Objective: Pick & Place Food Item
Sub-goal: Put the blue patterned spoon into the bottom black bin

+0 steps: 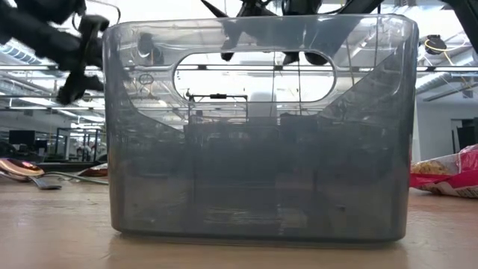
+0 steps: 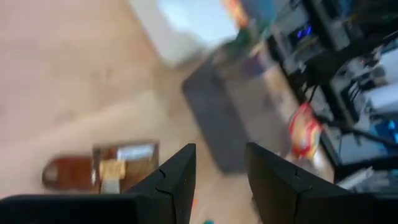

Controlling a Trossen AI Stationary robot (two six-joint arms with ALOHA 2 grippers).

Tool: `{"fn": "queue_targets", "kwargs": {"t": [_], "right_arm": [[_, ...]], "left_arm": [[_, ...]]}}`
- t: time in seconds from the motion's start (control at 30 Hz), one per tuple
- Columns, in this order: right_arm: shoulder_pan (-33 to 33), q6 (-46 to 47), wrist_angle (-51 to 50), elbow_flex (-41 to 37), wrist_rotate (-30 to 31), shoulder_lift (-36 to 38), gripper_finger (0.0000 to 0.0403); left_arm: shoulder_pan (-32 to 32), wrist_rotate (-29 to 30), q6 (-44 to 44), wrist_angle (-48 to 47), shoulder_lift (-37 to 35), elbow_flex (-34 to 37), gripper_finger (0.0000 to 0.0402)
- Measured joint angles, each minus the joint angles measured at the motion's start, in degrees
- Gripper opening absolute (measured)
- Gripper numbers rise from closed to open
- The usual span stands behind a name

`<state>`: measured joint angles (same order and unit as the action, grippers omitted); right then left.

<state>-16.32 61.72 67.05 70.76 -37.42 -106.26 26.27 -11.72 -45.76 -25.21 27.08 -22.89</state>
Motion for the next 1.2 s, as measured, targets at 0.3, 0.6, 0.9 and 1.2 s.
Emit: {"fn": "queue_targets", "kwargs": {"t": [0.3, 0.6, 0.9, 1.2], "right_arm": [[4.95, -7.15, -3.65, 0.02, 10.53, 0.0, 0.0112], [5.18, -6.73, -5.17, 0.02, 10.05, -0.04, 0.0112], [4.63, -3.49, -4.74, 0.04, 2.92, -0.04, 0.0112], [3.95, -2.37, -4.72, 0.04, -0.44, -0.04, 0.0112]], "left_arm": [[4.41, -3.01, 4.69, -3.24, 6.47, 1.08, 0.0145], [13.1, -7.81, 12.18, -8.24, 20.03, -0.35, 0.0145], [19.04, -8.43, 20.33, -10.38, 30.71, -4.91, 0.0145], [20.74, -4.77, 26.33, -15.15, 37.85, -8.51, 0.0145]]}}
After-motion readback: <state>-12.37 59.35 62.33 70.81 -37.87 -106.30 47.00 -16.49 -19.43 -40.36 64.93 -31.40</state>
